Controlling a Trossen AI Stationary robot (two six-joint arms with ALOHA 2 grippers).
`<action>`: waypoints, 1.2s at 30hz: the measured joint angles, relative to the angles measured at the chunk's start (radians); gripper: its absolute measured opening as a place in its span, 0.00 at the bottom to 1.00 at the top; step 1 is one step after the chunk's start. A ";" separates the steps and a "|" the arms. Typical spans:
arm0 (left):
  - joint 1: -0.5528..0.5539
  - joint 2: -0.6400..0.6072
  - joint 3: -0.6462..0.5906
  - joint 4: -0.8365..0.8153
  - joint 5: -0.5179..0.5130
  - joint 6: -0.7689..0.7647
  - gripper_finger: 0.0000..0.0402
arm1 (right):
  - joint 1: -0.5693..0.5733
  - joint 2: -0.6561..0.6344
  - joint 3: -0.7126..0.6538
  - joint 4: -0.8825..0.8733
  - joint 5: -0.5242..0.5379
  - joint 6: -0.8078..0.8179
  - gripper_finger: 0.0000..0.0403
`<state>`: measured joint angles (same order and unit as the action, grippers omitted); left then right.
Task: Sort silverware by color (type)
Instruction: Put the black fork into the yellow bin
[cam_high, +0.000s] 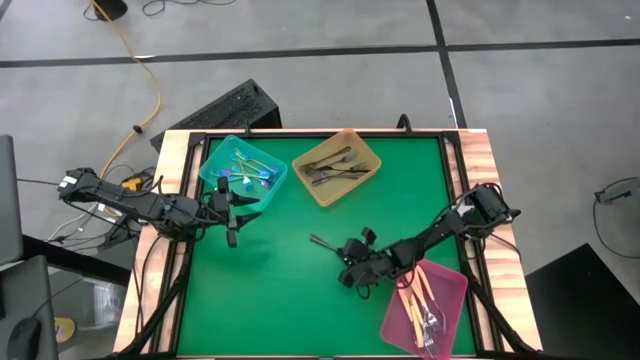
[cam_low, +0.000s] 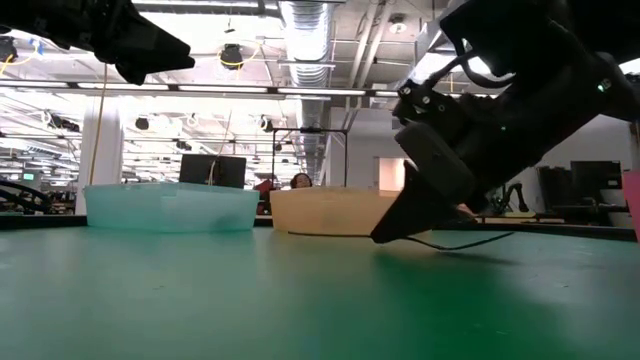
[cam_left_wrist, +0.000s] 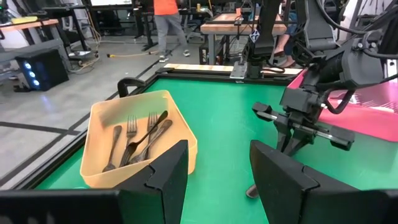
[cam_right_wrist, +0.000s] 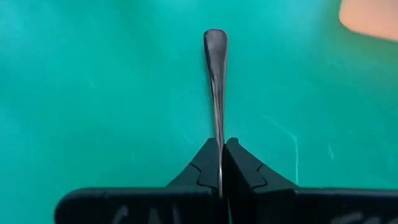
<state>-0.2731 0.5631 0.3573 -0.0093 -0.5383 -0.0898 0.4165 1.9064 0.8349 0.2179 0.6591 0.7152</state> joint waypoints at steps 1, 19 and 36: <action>0.000 0.000 0.000 0.000 0.000 0.000 0.39 | -0.001 0.000 0.000 0.013 0.000 -0.011 0.07; 0.000 0.000 0.000 -0.001 0.000 0.000 0.39 | -0.060 -0.042 0.114 0.084 -0.041 -0.286 0.08; 0.000 0.000 0.000 -0.008 0.000 0.000 0.39 | -0.165 -0.196 0.234 -0.102 -0.060 -0.602 0.08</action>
<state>-0.2733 0.5629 0.3573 -0.0178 -0.5385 -0.0895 0.2513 1.7107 1.0687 0.1163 0.5991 0.1128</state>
